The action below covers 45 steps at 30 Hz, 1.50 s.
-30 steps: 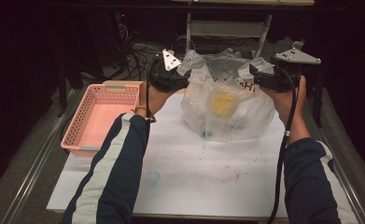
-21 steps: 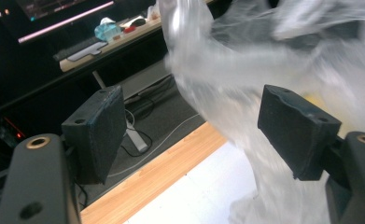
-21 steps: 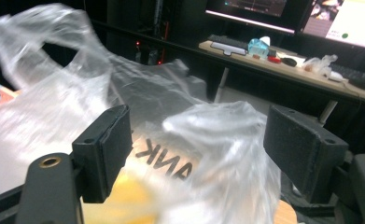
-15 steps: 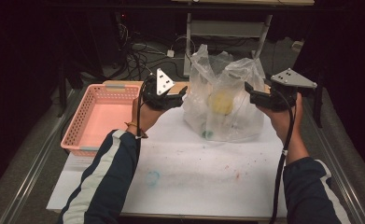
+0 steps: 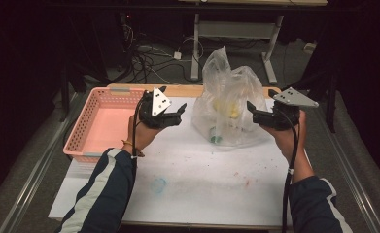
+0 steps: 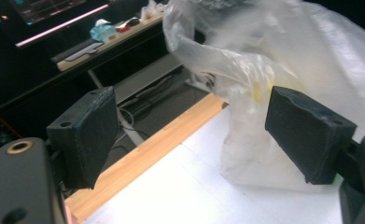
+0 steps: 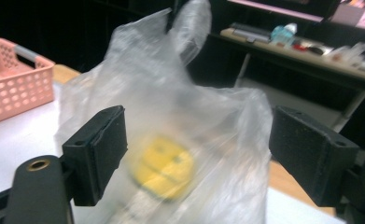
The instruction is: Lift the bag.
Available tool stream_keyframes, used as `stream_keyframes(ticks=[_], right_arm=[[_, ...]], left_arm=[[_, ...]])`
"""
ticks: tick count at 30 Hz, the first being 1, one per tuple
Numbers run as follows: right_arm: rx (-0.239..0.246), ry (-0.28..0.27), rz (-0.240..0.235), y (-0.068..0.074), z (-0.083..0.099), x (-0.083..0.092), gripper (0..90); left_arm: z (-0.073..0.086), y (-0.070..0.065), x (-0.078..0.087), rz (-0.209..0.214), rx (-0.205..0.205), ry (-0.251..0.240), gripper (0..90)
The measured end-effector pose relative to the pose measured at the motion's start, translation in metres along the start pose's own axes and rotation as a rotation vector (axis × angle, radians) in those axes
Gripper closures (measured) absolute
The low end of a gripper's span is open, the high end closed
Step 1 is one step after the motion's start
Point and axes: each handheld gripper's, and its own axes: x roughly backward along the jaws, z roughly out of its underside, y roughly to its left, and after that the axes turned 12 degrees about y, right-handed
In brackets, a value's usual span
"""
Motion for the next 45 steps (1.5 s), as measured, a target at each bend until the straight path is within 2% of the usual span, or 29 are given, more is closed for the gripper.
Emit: stream_keyframes(ticks=[8,11,14,18,20,24,34,45], right_arm=[[-0.003,-0.011,-0.027,0.007,0.014,0.003,17.8],[-0.007,-0.012,-0.032,0.009,0.018,0.004,17.1],[0.006,-0.024,-0.040,0.013,0.023,0.007,17.2],[0.033,-0.015,-0.057,0.020,0.032,0.010,17.1],[0.048,-0.012,-0.055,0.021,0.035,0.012,17.0],[0.048,-0.019,-0.068,0.021,0.041,0.020,17.4],[0.062,-0.024,-0.078,0.025,0.056,0.034,18.2],[0.089,-0.022,-0.105,0.036,0.071,0.040,17.0]], left_arm=[[0.018,-0.005,0.010,0.031,-0.012,-0.007,17.2],[0.023,-0.008,0.016,0.026,-0.018,-0.010,14.6],[0.027,-0.009,0.021,0.028,-0.029,-0.006,14.8],[0.033,-0.010,0.025,0.050,-0.023,0.000,14.7],[0.037,-0.013,0.027,0.040,-0.039,0.009,14.6],[0.044,-0.014,0.034,0.032,-0.055,0.016,14.6],[0.061,-0.014,0.049,0.015,-0.067,0.014,14.7],[0.073,-0.019,0.063,0.020,-0.088,0.020,14.6]])
